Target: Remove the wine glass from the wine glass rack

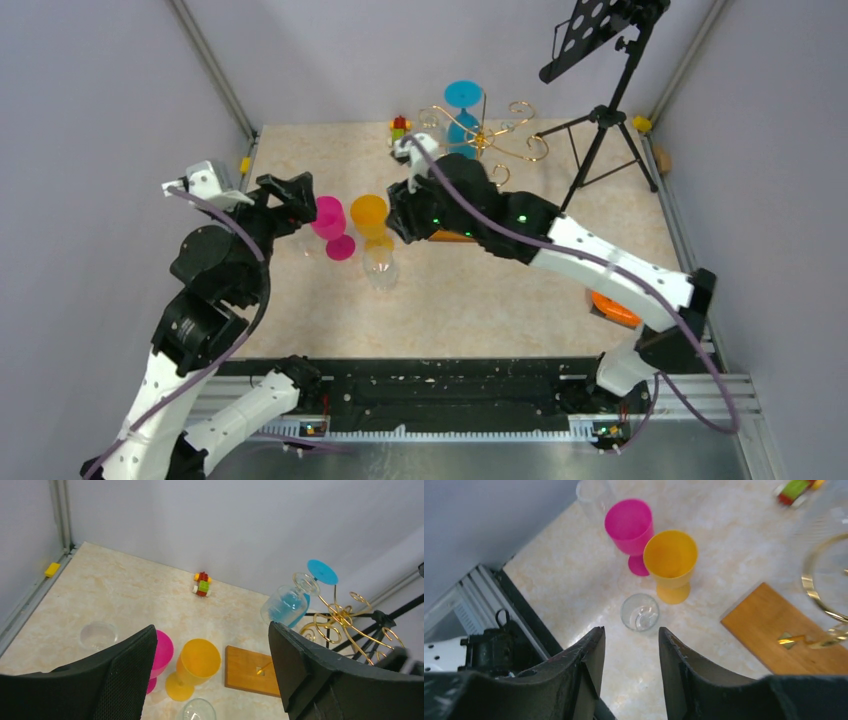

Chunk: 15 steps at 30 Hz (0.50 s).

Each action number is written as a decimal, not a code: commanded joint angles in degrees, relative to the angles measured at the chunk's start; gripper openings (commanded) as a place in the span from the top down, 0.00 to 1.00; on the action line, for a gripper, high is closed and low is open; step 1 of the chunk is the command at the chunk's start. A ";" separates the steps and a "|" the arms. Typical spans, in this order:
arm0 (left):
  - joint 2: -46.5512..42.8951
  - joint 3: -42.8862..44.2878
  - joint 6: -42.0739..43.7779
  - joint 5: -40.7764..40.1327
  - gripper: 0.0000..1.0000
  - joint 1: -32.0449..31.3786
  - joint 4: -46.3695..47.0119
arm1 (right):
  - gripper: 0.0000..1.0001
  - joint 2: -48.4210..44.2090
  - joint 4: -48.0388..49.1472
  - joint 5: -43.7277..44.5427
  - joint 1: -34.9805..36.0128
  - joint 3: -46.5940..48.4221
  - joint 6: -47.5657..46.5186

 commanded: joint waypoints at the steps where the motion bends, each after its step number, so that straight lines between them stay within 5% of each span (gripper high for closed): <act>1: 4.90 1.95 -3.01 9.38 0.15 0.06 2.03 | 0.53 -11.92 8.09 10.64 0.67 -7.10 -0.07; 7: 17.88 9.10 -8.52 26.45 0.14 0.21 -1.54 | 0.35 -24.69 14.97 20.94 -1.43 -19.92 2.59; 15: 29.88 12.80 -16.69 49.66 0.14 9.10 6.92 | 0.36 -37.63 24.90 20.18 -5.74 -32.65 7.89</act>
